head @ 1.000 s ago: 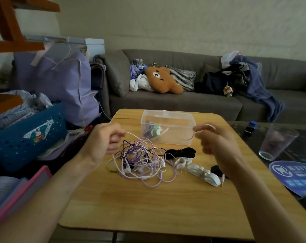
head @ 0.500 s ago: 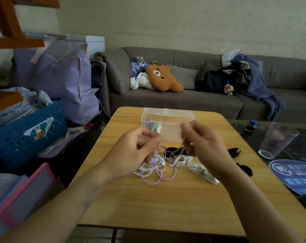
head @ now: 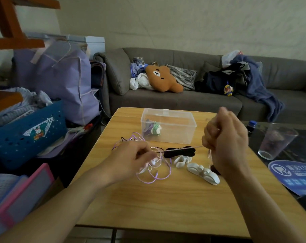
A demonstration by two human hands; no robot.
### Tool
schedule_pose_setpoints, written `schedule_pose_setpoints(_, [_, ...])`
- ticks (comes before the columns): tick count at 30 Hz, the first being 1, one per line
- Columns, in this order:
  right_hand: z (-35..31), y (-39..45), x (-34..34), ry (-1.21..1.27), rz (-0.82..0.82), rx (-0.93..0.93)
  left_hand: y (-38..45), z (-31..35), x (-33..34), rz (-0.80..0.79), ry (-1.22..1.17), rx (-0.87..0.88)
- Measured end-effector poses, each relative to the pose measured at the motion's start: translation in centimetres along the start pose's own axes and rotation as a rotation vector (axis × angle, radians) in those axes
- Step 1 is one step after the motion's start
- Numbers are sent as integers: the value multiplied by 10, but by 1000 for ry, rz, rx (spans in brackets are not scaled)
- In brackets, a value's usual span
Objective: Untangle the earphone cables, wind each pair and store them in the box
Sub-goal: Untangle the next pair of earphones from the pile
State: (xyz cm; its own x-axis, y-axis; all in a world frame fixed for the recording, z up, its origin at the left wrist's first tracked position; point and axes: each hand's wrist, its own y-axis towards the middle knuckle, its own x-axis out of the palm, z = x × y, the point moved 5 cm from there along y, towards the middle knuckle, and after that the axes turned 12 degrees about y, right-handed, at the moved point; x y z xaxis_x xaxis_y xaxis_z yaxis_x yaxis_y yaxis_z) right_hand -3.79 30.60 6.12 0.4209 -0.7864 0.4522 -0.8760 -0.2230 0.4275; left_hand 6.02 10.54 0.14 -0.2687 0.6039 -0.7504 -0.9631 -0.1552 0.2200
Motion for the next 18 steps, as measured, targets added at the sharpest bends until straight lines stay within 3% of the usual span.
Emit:
schedule_pose_setpoints(4, [-1, -22, 27, -744, -359, -284, -7, 26, -29, 340, -218, 59])
schedule_pose_setpoints(8, [28, -36, 46, -1017, -543, -205, -9, 36, -23, 306, -281, 123])
schedule_pose_setpoints(13, [48, -31, 40, -896, -573, -64, -3, 23, -9, 149, -198, 84])
schedule_pose_setpoints(18, [39, -17, 28, -645, -383, 30, 1, -3, -4, 16, -33, -1])
